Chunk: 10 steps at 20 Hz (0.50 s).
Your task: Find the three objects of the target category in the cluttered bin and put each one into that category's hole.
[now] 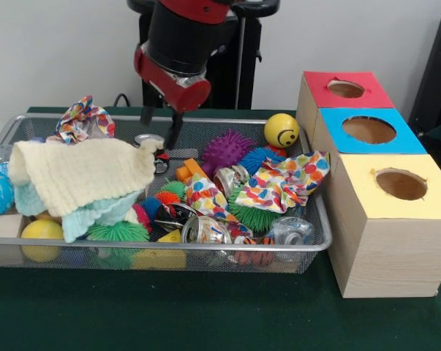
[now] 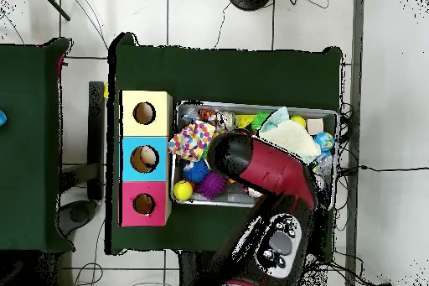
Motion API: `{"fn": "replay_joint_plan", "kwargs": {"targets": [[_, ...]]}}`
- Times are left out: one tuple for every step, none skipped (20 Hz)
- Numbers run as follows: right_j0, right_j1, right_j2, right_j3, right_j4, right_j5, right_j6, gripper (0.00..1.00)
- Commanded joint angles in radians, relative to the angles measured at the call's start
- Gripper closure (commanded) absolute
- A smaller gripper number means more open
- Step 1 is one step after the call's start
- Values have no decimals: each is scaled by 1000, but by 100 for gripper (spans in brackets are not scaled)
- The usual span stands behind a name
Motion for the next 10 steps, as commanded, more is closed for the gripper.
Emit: {"fn": "replay_joint_plan", "kwargs": {"targets": [[36,58,-6,-140,70,145,313,0],[39,66,-9,-161,70,162,302,0],[38,80,-5,-184,66,160,281,0],[31,94,10,-198,69,140,259,0],[20,106,34,-211,74,136,238,0],[5,109,67,-217,84,137,218,0],[-6,109,93,-220,93,140,202,0],[-12,103,111,-224,99,146,189,0],[-13,88,124,-220,103,149,177,0],[-8,66,128,-209,101,135,164,0]]}}
